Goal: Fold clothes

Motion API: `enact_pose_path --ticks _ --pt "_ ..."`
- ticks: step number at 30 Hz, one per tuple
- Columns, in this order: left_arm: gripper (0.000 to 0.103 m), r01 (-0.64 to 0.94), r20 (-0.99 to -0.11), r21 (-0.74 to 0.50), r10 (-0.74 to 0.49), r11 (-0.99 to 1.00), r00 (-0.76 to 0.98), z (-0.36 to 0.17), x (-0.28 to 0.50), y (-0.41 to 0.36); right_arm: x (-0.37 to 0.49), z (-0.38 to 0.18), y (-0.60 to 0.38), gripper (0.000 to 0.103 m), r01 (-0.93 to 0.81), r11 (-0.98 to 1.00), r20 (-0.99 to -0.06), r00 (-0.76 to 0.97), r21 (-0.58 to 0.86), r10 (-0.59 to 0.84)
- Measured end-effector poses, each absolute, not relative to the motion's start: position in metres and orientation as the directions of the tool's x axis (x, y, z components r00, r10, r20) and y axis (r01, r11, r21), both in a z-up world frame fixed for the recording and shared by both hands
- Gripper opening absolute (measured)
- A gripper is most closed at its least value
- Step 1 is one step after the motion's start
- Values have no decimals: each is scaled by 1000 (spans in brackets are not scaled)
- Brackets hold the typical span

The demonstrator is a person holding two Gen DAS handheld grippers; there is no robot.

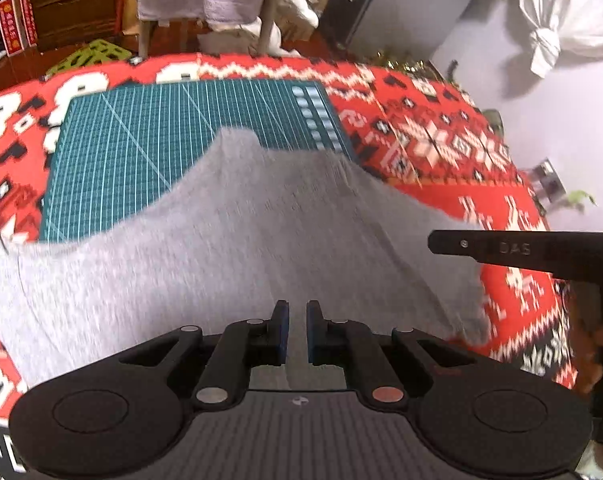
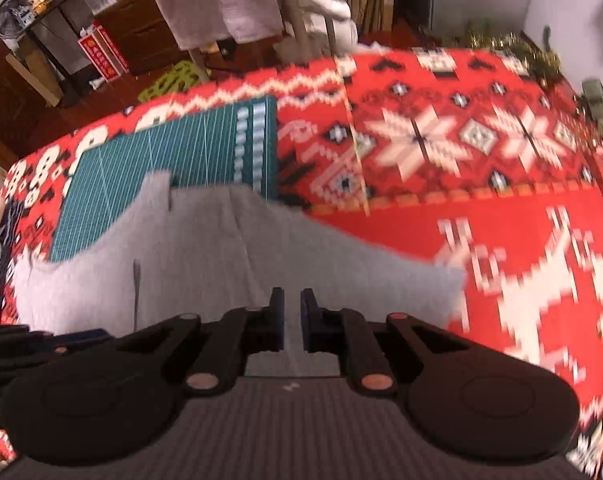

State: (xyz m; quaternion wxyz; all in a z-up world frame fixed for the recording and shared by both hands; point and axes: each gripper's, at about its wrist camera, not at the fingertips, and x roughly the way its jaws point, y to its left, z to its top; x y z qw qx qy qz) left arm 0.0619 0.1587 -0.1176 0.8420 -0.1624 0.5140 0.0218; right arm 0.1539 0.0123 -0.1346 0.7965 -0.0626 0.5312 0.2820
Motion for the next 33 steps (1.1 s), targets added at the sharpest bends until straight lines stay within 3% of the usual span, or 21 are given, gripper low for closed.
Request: enact_pose_path --ticks 12,17,33 --pt "7 -138 -862 -222 -129 965 490 -117 111 173 198 -145 18 12 -489 864 -873 364 118 325" --pt "7 -84 -858 -218 -150 972 491 -120 130 161 197 -147 39 11 -600 790 -853 339 128 396" --pt "8 -66 -872 -235 -181 970 454 -133 139 155 198 -168 75 10 -747 662 -880 273 62 390"
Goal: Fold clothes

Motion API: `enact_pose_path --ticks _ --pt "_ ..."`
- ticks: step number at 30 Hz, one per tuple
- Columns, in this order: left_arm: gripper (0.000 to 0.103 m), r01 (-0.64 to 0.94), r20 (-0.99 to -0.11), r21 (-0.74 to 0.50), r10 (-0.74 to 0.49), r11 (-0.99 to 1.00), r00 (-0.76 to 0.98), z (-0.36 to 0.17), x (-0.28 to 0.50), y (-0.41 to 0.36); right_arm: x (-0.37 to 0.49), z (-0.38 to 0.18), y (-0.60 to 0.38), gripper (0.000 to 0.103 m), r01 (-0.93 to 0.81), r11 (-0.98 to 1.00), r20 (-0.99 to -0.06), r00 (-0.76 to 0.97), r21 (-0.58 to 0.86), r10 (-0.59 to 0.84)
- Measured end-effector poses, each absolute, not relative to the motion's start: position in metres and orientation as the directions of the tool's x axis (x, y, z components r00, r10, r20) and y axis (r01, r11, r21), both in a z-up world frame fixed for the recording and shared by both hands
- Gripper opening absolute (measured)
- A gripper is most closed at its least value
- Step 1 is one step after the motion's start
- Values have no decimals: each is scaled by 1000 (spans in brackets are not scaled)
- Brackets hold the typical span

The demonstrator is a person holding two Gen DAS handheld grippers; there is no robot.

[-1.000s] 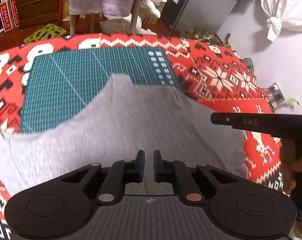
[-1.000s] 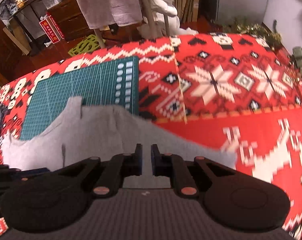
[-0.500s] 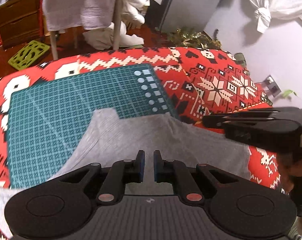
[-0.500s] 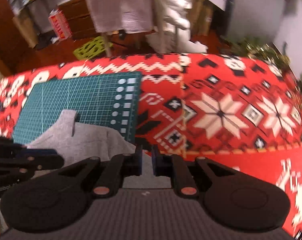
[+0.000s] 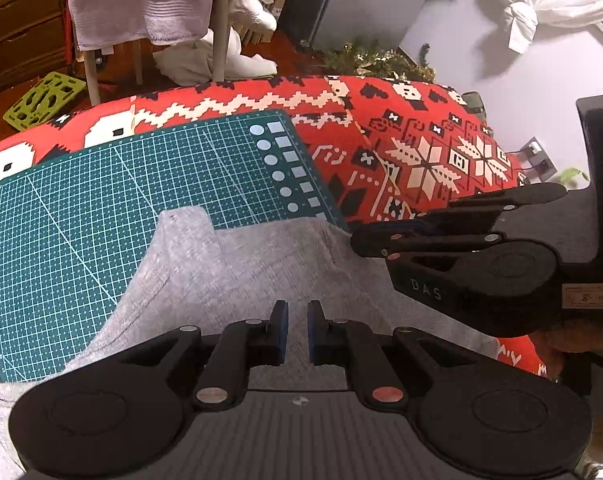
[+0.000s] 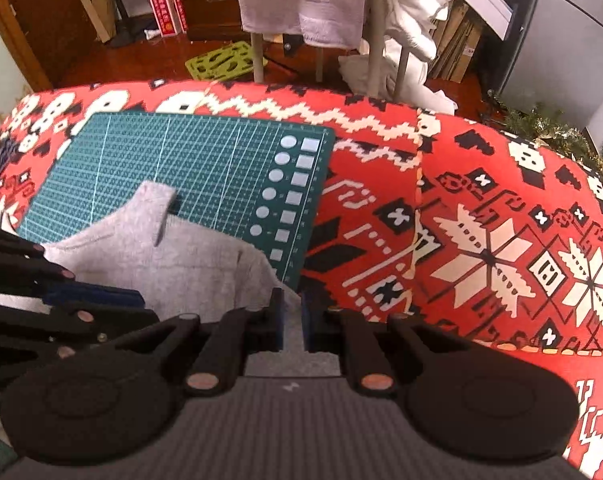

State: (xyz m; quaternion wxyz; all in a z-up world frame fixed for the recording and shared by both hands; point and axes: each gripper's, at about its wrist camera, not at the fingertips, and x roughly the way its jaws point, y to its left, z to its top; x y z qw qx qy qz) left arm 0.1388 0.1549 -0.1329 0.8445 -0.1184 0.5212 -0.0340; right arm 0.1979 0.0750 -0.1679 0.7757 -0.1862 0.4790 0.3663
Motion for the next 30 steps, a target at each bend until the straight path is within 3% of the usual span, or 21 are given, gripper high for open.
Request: enact_pose_path --ticks 5,8,9,11,20,30 --pt "8 -76 -873 -237 -178 968 453 -134 137 160 198 -171 79 10 -745 664 -875 281 60 393" --pt "9 -81 -874 -236 -176 968 453 -134 136 162 202 -172 80 7 -733 676 -873 282 71 398" --pt "9 -83 -874 -237 -175 968 453 -134 136 162 203 -172 80 1 -729 681 -873 283 73 397" --pt "9 -85 -873 -240 -177 967 454 -134 135 163 203 -171 81 1 -713 700 -870 321 37 374" --pt "9 -89 -875 -247 -183 965 449 -135 131 163 212 -164 61 4 -639 759 -856 315 130 411" --pt "9 -75 -870 -246 -186 966 456 -130 134 163 203 -156 7 8 -557 828 -875 368 63 314"
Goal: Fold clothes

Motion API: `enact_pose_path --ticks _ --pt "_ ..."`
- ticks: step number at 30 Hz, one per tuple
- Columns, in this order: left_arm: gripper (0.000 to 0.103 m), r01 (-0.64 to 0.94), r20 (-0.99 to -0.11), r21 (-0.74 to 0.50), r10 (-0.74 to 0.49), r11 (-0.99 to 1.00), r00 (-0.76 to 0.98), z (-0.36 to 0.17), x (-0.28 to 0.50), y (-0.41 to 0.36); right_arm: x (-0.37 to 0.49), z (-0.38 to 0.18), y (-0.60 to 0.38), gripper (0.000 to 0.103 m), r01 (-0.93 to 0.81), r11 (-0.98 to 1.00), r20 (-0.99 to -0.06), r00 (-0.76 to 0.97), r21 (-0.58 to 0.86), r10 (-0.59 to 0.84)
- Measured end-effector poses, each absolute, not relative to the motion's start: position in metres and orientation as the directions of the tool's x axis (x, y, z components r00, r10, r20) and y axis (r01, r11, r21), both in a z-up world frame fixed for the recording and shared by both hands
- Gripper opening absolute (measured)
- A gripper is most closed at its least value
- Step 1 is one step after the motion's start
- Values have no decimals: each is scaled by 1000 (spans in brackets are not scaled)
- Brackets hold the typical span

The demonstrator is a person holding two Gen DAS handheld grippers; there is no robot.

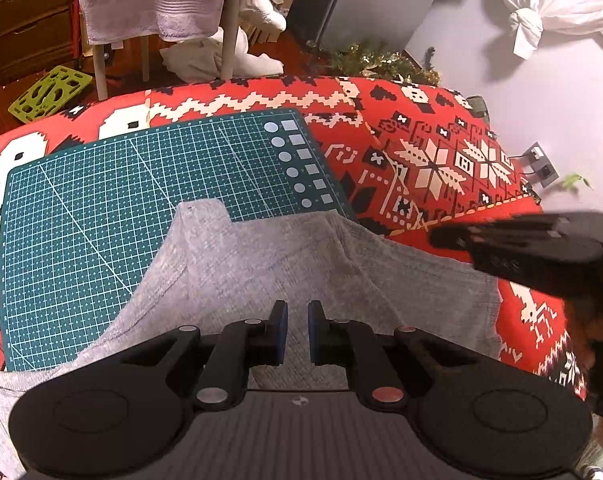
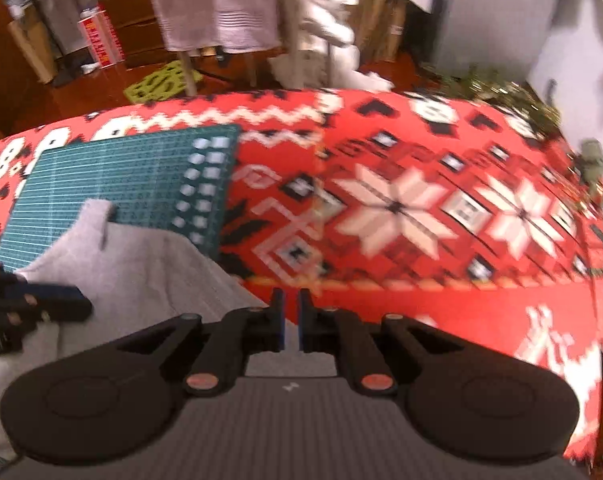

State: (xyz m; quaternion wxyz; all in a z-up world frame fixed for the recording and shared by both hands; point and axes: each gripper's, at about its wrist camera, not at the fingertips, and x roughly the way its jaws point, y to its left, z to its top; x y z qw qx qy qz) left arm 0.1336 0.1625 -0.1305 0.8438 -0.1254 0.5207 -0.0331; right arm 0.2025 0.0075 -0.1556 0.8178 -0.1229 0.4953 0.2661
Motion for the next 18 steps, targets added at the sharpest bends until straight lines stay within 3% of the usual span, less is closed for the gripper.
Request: enact_pose_path --ticks 1,8,11,18 --pt "9 -69 -870 -245 -187 967 457 -130 134 162 201 -155 -2 12 -527 848 -878 375 61 297" --pt "9 -22 -866 -237 -201 971 458 -127 141 152 187 -158 -64 14 -357 933 -902 385 49 195" --pt "9 -6 -865 -239 -210 971 455 -127 142 146 183 -161 -79 27 -308 949 -904 382 71 191" --pt "9 18 -870 -240 -223 971 440 -127 140 130 187 -164 -83 28 -245 956 -886 391 160 248"
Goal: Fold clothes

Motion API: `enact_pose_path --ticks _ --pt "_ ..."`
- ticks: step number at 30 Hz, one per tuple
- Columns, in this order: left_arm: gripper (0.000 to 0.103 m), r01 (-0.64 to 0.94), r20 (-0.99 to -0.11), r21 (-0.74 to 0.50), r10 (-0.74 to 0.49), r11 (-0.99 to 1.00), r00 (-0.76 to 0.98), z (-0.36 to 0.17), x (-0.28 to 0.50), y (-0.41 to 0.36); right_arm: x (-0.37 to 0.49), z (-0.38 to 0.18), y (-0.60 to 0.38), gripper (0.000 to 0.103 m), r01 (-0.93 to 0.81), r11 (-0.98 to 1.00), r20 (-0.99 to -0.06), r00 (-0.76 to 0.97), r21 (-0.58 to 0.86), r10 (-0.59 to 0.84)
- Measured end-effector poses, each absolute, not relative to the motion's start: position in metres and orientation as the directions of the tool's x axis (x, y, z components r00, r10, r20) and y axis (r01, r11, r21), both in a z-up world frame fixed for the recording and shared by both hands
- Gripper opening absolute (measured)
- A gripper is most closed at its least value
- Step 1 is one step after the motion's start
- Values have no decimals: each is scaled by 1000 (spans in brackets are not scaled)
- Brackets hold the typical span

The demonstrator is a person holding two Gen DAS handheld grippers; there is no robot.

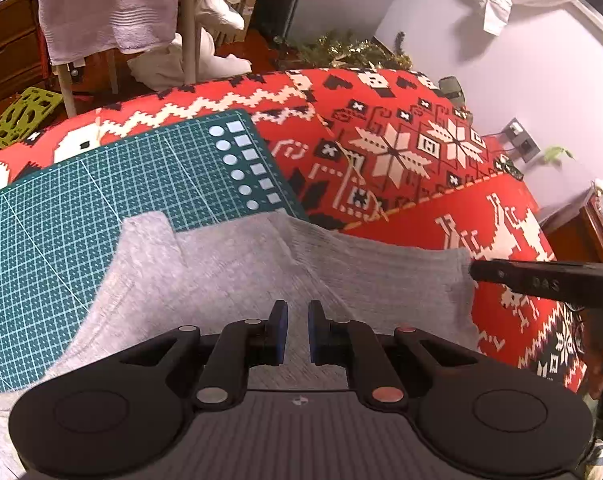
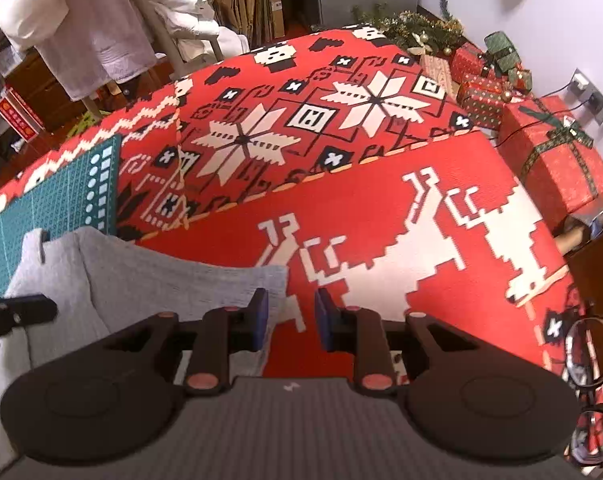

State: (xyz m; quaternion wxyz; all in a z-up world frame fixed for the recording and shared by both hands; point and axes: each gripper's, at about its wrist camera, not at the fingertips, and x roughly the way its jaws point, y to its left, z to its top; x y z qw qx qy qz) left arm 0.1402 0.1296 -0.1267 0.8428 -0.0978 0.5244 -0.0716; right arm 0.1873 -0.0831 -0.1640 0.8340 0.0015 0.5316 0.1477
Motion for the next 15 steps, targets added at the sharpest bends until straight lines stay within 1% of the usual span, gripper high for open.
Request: enact_pose_path --ticks 3,10,15 --pt "9 26 -867 -255 -241 967 436 -123 139 122 178 -159 -86 28 -228 955 -878 395 191 270" --pt "9 76 -864 -309 -313 948 395 -122 139 100 137 -159 -100 27 -129 954 -891 341 271 299" --pt "9 115 -868 -310 -330 944 371 -121 137 85 131 -166 -95 27 -81 951 -888 342 299 309"
